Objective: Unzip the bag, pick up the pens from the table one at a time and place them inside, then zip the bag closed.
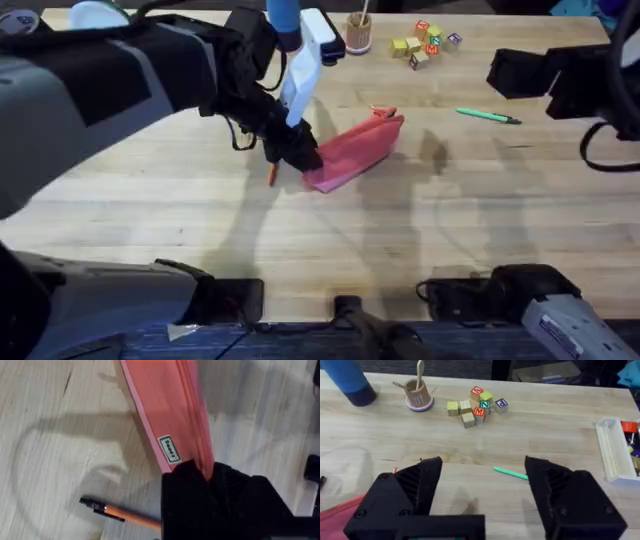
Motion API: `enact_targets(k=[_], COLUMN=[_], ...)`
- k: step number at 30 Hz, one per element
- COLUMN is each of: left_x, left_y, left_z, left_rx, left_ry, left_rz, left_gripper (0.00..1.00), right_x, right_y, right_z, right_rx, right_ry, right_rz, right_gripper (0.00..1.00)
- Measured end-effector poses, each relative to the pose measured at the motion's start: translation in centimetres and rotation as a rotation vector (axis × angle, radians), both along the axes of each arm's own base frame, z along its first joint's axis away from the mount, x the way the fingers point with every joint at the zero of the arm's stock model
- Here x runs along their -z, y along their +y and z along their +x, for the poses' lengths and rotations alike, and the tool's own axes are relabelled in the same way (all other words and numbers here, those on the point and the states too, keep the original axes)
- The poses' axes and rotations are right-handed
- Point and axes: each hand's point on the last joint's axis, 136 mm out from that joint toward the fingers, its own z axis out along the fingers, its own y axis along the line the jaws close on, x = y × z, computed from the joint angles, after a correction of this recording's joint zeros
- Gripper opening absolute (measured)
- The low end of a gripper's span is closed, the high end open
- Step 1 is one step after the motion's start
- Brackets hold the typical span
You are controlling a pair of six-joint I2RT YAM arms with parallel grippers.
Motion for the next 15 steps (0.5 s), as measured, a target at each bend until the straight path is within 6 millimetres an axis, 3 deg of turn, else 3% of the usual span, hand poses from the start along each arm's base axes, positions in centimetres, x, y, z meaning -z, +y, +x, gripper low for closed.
enact_targets(k=[8,15], left_x=[0.0,0.0], left_y=[0.0,0.0], left_z=[0.0,0.0], left_rx=[0.0,0.0], left_ry=[-0.001,-0.001], left_rz=[0.0,0.0], left_gripper=[0.039,0.041], right_x=[0.2,2.4], right_y=[1.1,3.3], right_z=[0.1,1.0], right_rx=[-0.075,-0.202], right_ry=[0.006,0.093], right_rz=[-0.006,0.032], right_gripper=[0.996,0.995])
